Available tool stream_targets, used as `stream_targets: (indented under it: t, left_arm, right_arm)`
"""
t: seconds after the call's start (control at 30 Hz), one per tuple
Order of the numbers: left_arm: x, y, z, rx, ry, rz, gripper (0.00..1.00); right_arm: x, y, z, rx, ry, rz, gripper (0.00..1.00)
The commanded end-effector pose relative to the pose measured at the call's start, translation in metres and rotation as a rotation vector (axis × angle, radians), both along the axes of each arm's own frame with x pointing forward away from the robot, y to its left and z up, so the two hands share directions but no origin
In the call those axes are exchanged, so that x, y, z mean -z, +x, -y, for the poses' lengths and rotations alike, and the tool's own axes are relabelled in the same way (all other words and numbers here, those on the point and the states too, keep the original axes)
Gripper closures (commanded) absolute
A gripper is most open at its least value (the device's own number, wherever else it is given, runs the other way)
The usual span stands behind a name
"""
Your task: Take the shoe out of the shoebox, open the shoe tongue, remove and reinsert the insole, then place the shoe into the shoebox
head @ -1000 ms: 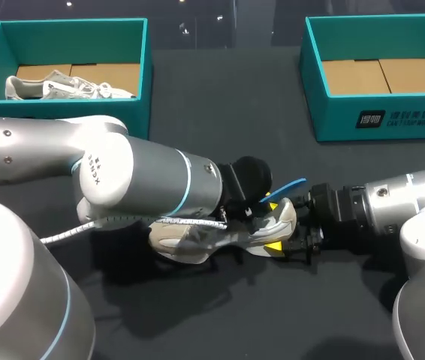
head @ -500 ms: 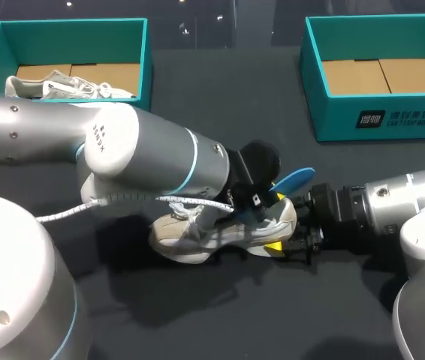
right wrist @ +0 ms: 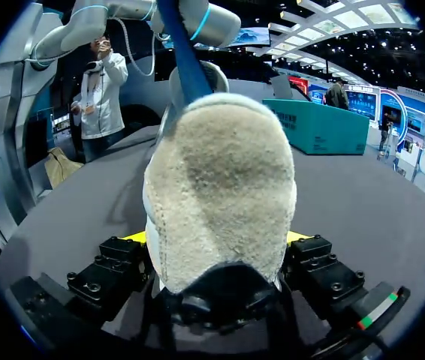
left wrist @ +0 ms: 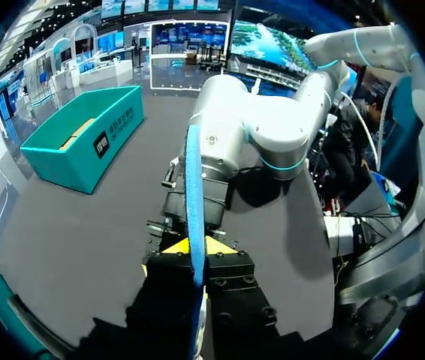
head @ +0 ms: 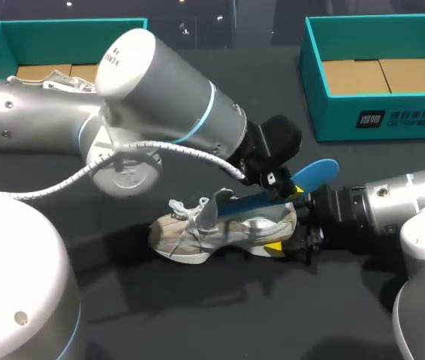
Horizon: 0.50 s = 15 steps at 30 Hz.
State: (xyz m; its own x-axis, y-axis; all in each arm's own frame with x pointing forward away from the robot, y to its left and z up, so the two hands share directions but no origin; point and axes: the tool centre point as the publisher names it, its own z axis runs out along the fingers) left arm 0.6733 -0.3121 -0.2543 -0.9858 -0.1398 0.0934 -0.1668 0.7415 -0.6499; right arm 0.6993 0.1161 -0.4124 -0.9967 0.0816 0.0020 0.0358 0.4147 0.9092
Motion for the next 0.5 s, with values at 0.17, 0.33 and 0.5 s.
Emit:
stream_targets:
  t: [0.17, 0.33, 0.5]
  left_arm:
    - [-0.038, -0.008, 0.01, 0.114, 0.039, -0.103, 1.0]
    - [-0.079, -0.015, 0.006, 0.155, -0.09, -0.138, 1.0]
    - [-0.091, -0.016, 0.003, 0.159, -0.118, -0.164, 1.0]
  right_arm:
    - [0.0, -0.001, 0.0, 0.001, -0.004, 0.0, 1.0]
    - [0.0, -0.001, 0.0, 0.001, -0.004, 0.0, 1.0]
    - [0.0, -0.001, 0.0, 0.001, -0.004, 0.0, 1.0]
